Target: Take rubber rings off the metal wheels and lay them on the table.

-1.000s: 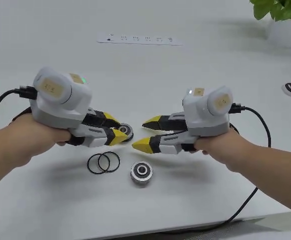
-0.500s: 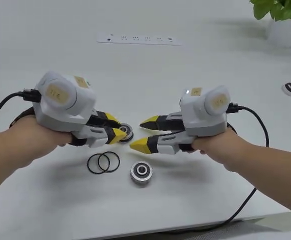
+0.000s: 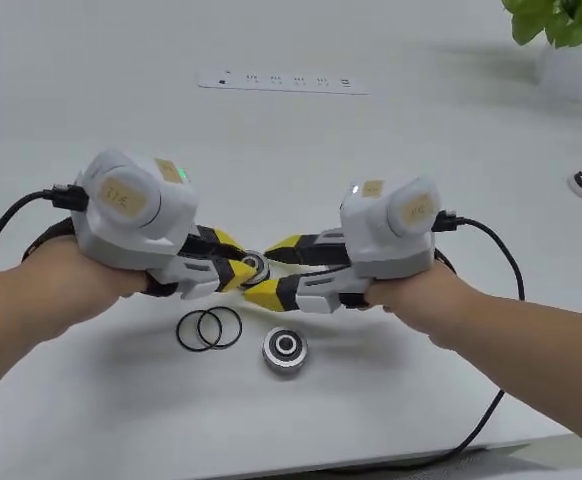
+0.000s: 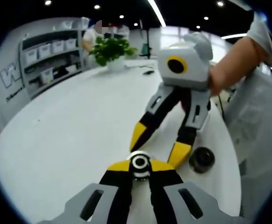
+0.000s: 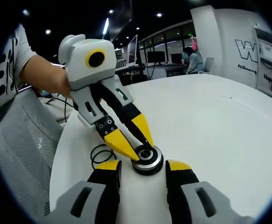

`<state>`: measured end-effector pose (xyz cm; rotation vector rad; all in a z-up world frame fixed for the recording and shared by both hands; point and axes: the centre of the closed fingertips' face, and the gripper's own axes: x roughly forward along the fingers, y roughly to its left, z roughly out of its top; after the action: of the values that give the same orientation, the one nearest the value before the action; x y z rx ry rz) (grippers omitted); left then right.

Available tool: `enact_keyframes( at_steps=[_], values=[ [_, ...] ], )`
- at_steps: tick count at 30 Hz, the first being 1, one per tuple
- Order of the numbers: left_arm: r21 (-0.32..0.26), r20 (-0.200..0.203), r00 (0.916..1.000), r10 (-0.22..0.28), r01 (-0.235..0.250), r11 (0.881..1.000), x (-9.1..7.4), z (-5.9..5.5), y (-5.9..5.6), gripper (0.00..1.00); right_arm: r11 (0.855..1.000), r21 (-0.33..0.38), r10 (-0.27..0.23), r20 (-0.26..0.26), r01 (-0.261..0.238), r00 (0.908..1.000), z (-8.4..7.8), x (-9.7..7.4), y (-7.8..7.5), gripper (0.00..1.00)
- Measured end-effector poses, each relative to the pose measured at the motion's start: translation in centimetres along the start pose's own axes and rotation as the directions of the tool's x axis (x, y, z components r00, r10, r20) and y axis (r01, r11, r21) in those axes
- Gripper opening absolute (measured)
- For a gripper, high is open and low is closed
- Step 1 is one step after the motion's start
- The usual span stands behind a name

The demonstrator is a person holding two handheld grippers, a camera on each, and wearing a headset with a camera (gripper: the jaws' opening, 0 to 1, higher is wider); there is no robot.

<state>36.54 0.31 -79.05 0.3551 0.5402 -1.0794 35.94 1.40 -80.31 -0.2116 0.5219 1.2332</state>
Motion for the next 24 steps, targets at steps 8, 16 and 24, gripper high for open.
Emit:
enact_keyframes(
  at_steps=[8, 16, 24],
  values=[
    [-0.002, 0.002, 1.0000, 0.006, -0.006, 1.000, -0.06, -0.03, 0.00, 0.14, 1.000, -0.020, -0.019, 0.003, 0.019, 0.9998, 0.30, 0.50, -0.12, 0.32],
    [-0.004, 0.002, 0.9999, 0.012, -0.012, 1.000, -0.11, -0.04, 0.00, 0.14, 0.998, -0.038, -0.044, -0.001, 0.044, 0.9990, 0.26, 0.39, -0.42, 0.27],
    [-0.004, 0.002, 0.9999, 0.014, -0.014, 1.000, -0.15, -0.04, 0.01, 0.14, 0.998, -0.037, -0.047, -0.007, 0.047, 0.9989, 0.02, 0.05, -0.55, 0.24]
  ],
)
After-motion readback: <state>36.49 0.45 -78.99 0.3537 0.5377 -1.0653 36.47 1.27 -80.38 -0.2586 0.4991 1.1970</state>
